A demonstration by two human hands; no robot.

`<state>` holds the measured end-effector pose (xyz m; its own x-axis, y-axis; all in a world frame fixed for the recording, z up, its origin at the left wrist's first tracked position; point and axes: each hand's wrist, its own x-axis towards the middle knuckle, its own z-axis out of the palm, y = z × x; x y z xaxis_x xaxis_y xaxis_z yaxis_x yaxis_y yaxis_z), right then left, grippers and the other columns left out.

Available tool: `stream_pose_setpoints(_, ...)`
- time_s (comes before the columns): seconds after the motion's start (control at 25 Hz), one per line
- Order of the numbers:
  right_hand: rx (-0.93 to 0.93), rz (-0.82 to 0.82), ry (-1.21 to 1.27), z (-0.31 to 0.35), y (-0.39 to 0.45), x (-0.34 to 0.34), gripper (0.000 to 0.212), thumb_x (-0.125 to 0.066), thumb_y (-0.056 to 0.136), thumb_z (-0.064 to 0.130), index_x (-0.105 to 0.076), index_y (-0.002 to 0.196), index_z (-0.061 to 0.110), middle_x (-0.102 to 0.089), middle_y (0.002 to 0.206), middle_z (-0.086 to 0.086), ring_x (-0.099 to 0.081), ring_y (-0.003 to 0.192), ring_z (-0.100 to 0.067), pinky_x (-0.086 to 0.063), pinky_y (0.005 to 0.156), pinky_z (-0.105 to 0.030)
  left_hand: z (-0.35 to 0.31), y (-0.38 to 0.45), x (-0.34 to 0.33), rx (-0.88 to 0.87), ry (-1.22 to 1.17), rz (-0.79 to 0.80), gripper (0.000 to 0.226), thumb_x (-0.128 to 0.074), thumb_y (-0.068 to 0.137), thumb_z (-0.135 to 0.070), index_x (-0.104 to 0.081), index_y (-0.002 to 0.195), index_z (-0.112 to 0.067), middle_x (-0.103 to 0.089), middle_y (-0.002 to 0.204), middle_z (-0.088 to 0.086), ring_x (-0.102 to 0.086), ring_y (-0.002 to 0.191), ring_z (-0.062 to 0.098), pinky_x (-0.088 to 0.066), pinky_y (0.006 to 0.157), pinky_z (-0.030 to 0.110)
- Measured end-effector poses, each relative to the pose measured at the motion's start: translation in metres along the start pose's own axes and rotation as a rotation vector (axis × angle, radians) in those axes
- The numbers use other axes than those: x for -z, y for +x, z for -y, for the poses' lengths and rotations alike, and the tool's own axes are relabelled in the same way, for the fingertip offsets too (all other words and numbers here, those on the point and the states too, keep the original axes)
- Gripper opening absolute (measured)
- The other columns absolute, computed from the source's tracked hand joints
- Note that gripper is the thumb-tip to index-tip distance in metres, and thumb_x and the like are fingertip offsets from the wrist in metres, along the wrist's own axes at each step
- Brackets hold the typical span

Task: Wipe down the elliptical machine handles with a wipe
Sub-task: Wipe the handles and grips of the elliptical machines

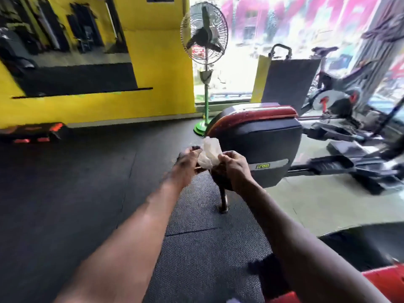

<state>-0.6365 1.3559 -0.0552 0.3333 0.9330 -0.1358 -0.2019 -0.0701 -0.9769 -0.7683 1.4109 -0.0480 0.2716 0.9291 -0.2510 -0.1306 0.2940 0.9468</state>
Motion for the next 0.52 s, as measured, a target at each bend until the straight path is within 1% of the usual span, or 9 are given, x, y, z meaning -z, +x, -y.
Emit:
stream_pose_setpoints(0.04,0.024,-0.062,-0.009,0.002,0.024,0.017,0.016,-0.058,0.092,0.006,-0.058,0.076,0.012,-0.06,0.067,-0.007,-0.056,0.055,-0.015,-0.049,0.06,-0.029,-0.001,0.028,-0.021,0.06,0.032,0.087,0.016,-0.059,0.093,-0.023,-0.063,0.104,-0.013,-0.071,0.09,0.007,-0.07,0.07,0.016,-0.056,0.056,0.028)
stream_pose_setpoints(0.08,0.049,-0.114,-0.025,0.003,0.048,0.034,0.016,-0.06,0.09,0.006,-0.06,0.076,0.013,-0.062,0.068,-0.006,-0.057,0.06,-0.017,-0.049,0.064,-0.033,-0.001,0.055,-0.043,0.093,0.073,0.173,0.023,-0.065,0.089,-0.028,-0.063,0.107,-0.014,-0.07,0.091,0.006,-0.069,0.072,0.016,-0.055,0.056,0.026)
stream_pose_setpoints(0.12,0.067,-0.154,-0.039,0.006,0.072,0.053,0.016,-0.061,0.088,0.005,-0.061,0.075,0.014,-0.063,0.069,-0.006,-0.058,0.064,-0.02,-0.05,0.066,-0.036,-0.002,0.081,-0.066,0.091,0.149,0.211,0.019,-0.067,0.088,-0.024,-0.062,0.103,-0.014,-0.068,0.086,0.005,-0.065,0.069,0.015,-0.052,0.052,0.024)
stream_pose_setpoints(0.16,0.084,-0.193,-0.032,0.009,0.098,0.074,0.016,-0.061,0.087,0.004,-0.061,0.075,0.014,-0.063,0.07,-0.007,-0.058,0.068,-0.023,-0.051,0.067,-0.04,-0.004,0.104,-0.091,0.061,0.187,0.239,0.005,-0.063,0.089,-0.013,-0.061,0.093,-0.014,-0.065,0.078,0.004,-0.06,0.064,0.014,-0.049,0.049,0.021)
stream_pose_setpoints(0.24,0.107,-0.301,-0.013,0.017,0.153,0.122,0.018,-0.057,0.088,0.004,-0.061,0.073,0.014,-0.062,0.07,-0.009,-0.058,0.071,-0.027,-0.051,0.066,-0.042,-0.006,0.162,-0.143,0.007,0.256,0.267,0.023,-0.053,0.086,0.007,-0.058,0.081,-0.015,-0.06,0.07,0.004,-0.056,0.057,0.014,-0.045,0.045,0.019)
stream_pose_setpoints(0.32,0.1,-0.409,-0.012,0.027,0.199,0.166,0.018,-0.057,0.088,0.007,-0.06,0.072,0.015,-0.061,0.071,-0.011,-0.058,0.073,-0.028,-0.05,0.067,-0.042,-0.015,0.203,-0.19,0.012,0.255,0.314,0.026,-0.051,0.08,0.012,-0.059,0.082,-0.012,-0.061,0.072,0.008,-0.056,0.054,0.016,-0.046,0.044,0.02)
stream_pose_setpoints(0.36,0.079,-0.449,0.012,0.037,0.223,0.189,0.016,-0.057,0.088,0.009,-0.06,0.073,0.015,-0.061,0.072,-0.011,-0.058,0.074,-0.028,-0.049,0.068,-0.043,-0.021,0.225,-0.219,0.041,0.243,0.357,0.023,-0.051,0.08,0.009,-0.06,0.084,-0.012,-0.06,0.074,0.01,-0.056,0.055,0.017,-0.045,0.045,0.02)
stream_pose_setpoints(0.44,0.074,-0.481,0.052,0.056,0.262,0.233,0.013,-0.057,0.089,0.009,-0.061,0.077,0.013,-0.062,0.074,-0.01,-0.057,0.075,-0.026,-0.049,0.068,-0.04,-0.029,0.263,-0.276,0.105,0.22,0.454,0.012,-0.053,0.085,-0.005,-0.061,0.081,-0.012,-0.059,0.072,0.01,-0.055,0.052,0.016,-0.042,0.047,0.022)
stream_pose_setpoints(0.52,0.073,-0.545,0.059,0.076,0.292,0.276,0.014,-0.056,0.091,0.008,-0.061,0.079,0.012,-0.064,0.073,-0.007,-0.061,0.068,-0.021,-0.053,0.061,-0.031,-0.031,0.295,-0.332,0.153,0.229,0.579,0.014,-0.056,0.09,-0.013,-0.062,0.078,-0.014,-0.061,0.065,0.004,-0.056,0.049,0.013,-0.041,0.049,0.023)
